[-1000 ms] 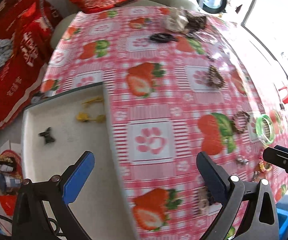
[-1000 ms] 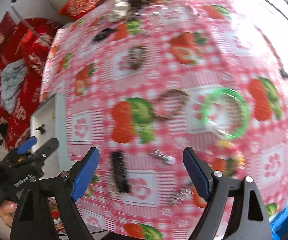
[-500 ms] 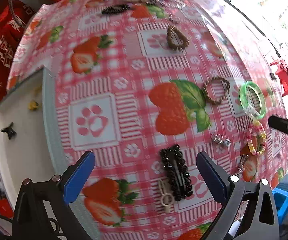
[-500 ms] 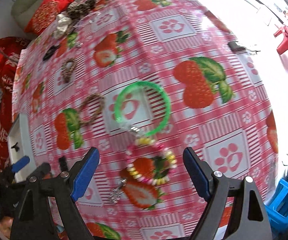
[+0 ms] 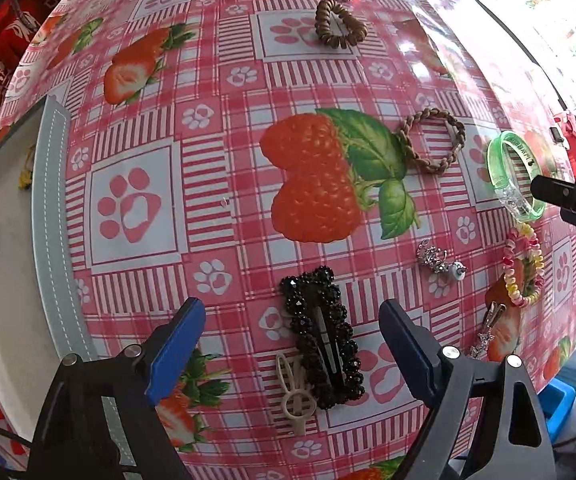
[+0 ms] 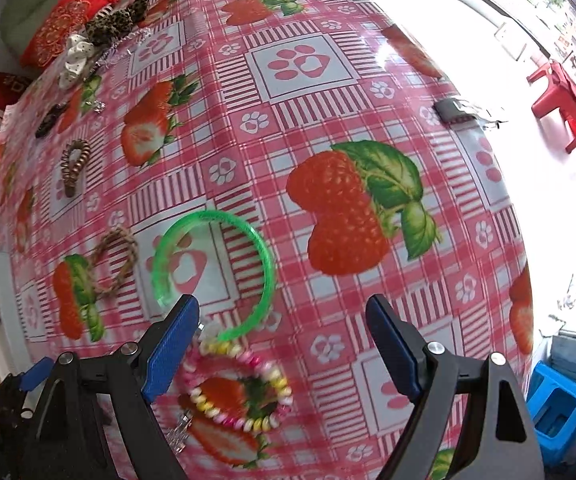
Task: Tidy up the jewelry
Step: 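Grasp the black beaded barrette with the left gripper while the right grasps the green bangle, then carry the black barrette and green bangle with both grippers over the white tray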
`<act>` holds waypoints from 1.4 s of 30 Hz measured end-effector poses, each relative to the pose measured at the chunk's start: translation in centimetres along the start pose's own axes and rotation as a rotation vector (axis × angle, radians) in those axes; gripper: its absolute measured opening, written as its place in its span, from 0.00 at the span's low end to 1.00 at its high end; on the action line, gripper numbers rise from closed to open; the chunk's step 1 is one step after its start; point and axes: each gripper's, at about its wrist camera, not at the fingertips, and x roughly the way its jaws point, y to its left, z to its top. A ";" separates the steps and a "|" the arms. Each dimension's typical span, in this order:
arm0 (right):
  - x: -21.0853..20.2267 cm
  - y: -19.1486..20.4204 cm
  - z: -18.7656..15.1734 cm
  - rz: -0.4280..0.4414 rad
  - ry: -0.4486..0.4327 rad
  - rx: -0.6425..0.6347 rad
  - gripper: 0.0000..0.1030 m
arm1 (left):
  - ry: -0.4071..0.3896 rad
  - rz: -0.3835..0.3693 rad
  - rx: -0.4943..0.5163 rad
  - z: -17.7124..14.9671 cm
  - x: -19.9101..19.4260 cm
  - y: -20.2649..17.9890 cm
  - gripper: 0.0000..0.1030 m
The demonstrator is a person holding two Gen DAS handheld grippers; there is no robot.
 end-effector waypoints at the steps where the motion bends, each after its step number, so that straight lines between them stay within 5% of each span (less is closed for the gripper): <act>1: 0.3 0.1 0.2 -0.007 0.000 -0.004 0.85 | -0.002 0.014 0.005 0.0 0.1 -0.1 0.87; 4: 0.9 0.2 0.5 -0.024 -0.001 -0.010 0.84 | -0.005 0.022 0.020 -0.2 0.3 -0.5 0.85; 14: 1.7 2.0 0.4 -0.103 -0.022 -0.086 0.58 | -0.005 0.028 0.061 0.0 -0.6 -3.3 0.59; 16: 1.6 2.6 0.3 -0.104 -0.025 -0.099 0.53 | -0.010 0.034 0.074 0.0 -0.7 -4.1 0.47; 19: 1.4 3.6 0.1 -0.110 -0.040 -0.126 0.34 | -0.011 0.005 0.074 -0.1 -0.8 -4.7 0.41; 21: 1.1 4.0 0.0 -0.123 -0.052 -0.139 0.09 | -0.020 -0.023 0.060 -0.5 -1.3 -4.8 0.40; 27: 0.1 4.0 0.5 -0.074 -0.080 -0.098 0.07 | -0.061 -0.101 0.028 -0.7 -3.2 -3.6 0.40; 42: -3.8 4.6 -0.9 0.066 -0.114 -0.115 0.07 | -0.147 -0.140 -0.023 -0.4 -7.4 1.4 0.40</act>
